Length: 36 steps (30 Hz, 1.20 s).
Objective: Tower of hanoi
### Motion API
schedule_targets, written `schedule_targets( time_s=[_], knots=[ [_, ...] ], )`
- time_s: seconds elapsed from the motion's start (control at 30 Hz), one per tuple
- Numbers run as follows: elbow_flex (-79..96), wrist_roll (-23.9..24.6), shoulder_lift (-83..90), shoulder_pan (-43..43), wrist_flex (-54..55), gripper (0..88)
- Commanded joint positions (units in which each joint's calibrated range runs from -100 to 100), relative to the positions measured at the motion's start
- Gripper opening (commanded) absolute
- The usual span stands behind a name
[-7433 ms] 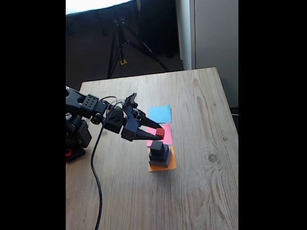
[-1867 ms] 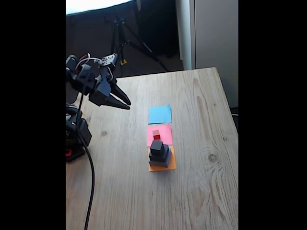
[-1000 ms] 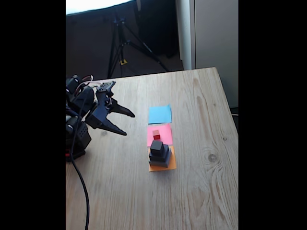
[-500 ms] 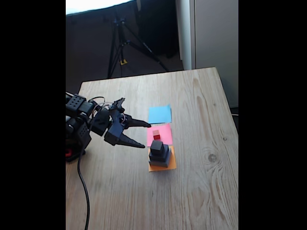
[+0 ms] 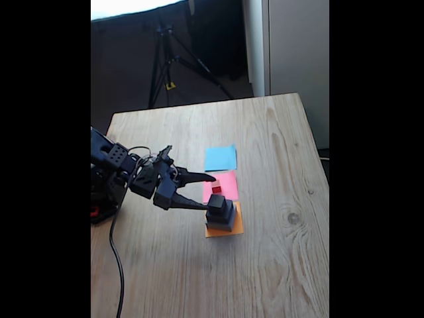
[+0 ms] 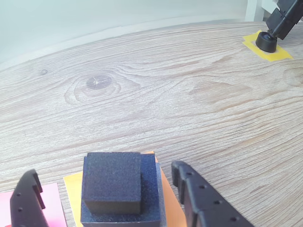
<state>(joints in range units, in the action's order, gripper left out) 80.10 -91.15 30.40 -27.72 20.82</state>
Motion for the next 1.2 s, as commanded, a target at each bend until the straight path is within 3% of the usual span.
schedule_targets(
  time_s=[0.0, 0.77, 1.17],
  knots=[
    [0.1, -1.5, -2.1, 1.2, 5.0, 31.7],
    [-0.6, -3.0, -20.5, 3.3, 21.8, 29.6],
    [-1.8, -0.7, -21.6, 3.4, 22.1, 26.5]
  ],
)
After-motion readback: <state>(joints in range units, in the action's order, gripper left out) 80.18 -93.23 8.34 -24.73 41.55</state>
